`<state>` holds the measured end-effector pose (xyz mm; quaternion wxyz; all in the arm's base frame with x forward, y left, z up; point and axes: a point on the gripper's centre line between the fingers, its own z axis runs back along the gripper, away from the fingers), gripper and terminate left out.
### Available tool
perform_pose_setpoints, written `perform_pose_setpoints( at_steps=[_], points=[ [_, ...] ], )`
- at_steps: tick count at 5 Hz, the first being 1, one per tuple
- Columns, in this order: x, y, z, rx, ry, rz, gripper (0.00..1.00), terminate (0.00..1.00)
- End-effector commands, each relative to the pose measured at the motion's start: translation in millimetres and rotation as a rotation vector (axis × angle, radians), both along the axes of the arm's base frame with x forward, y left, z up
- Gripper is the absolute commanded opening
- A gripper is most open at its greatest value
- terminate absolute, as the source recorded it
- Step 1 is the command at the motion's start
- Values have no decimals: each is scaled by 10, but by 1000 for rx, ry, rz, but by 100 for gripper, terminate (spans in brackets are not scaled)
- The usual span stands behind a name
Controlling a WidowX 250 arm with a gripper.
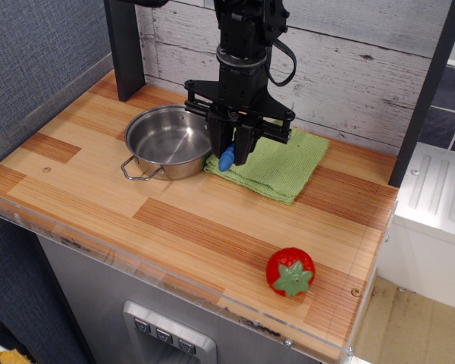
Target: Place the spatula on the green cloth
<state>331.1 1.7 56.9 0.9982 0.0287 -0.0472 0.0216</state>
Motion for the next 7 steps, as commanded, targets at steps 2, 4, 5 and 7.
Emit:
perform_pose_setpoints(
  at_steps=[2, 4, 5, 7],
  points=[
    [-244, -7, 659, -130, -171, 49, 100, 0],
    [-519, 364, 797, -115, -146, 153, 100, 0],
    [-435, 370, 629, -91, -73, 32, 100, 0],
    [-436, 342, 647, -43, -75, -32, 100, 0]
  ],
)
